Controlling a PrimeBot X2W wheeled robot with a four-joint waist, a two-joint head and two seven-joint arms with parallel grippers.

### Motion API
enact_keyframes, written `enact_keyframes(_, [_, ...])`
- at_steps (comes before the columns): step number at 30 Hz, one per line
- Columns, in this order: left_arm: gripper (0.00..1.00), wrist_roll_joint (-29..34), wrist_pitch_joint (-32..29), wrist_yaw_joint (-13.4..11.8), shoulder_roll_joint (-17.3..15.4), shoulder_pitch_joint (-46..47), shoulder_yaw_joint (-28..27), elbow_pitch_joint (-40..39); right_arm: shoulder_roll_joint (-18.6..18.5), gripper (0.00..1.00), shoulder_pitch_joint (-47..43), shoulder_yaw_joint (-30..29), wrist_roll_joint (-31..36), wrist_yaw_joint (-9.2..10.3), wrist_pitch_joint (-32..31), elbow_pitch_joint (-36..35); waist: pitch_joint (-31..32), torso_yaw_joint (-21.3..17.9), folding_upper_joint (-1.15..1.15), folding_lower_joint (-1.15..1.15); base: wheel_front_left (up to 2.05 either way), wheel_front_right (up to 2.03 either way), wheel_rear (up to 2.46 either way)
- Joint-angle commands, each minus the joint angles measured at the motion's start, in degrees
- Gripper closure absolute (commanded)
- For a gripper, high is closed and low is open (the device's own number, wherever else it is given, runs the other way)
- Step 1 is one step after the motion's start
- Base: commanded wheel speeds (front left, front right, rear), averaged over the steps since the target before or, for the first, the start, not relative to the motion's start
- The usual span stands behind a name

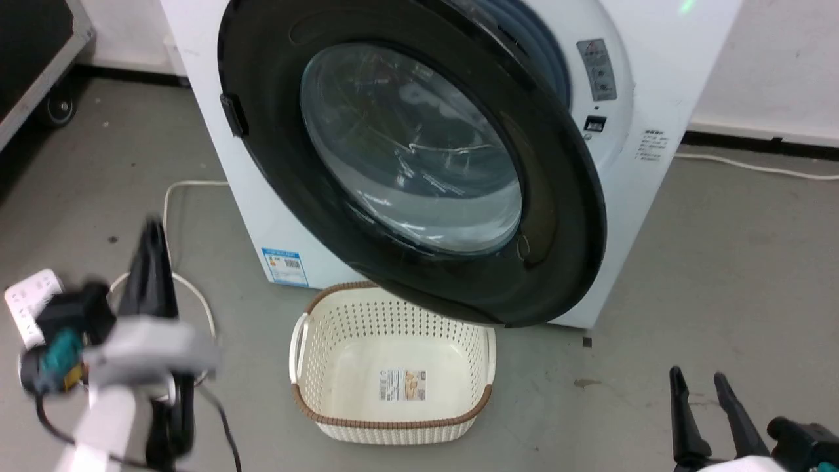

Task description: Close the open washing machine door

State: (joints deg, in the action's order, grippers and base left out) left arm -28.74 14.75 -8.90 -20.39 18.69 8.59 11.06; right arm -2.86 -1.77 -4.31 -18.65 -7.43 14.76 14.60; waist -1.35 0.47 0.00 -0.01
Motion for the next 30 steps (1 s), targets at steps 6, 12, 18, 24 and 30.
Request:
enact_keyframes(6, [1.0, -0.63, -0.58, 1.08, 0.27, -10.34, 0.45, 0.63, -0.01, 0.0, -2.71, 0.58, 0.24, -0.06, 0.24, -0.59, 1.82, -0.7, 0.0, 0.01, 0.0, 0.0, 0.0])
enact_keyframes(12, [1.0, -2.34, -3.92, 2.33, 0.72, -14.91, 2.43, -0.05, -0.01, 0.0, -3.58, 0.72, 0.05, -0.06, 0.24, -0.86, 2.04, -0.61, 0.0, 0.01, 0.0, 0.0, 0.0])
enact_keyframes(18, [0.0, -3.62, -3.19, 2.24, 1.91, -16.63, 2.23, -0.1, -0.01, 0.0, -3.76, 0.78, 1.42, -0.06, 0.24, -1.14, 2.04, -0.68, 0.0, 0.01, 0.0, 0.0, 0.0])
enact_keyframes(24, [0.0, -2.82, -2.16, 2.12, 1.98, -16.59, 2.58, -0.57, -0.01, 1.0, -3.16, 0.28, 5.42, -0.06, 0.24, -2.48, 1.75, -0.42, 0.0, 0.01, 0.0, 0.0, 0.0])
enact_keyframes(30, [0.0, -2.35, -1.75, 1.88, 1.88, -15.45, 2.65, -1.4, -0.01, 1.0, 0.57, 3.7, 7.23, -0.06, -0.97, -5.95, -0.33, 0.46, 0.0, 0.01, 0.0, 0.0, 0.0])
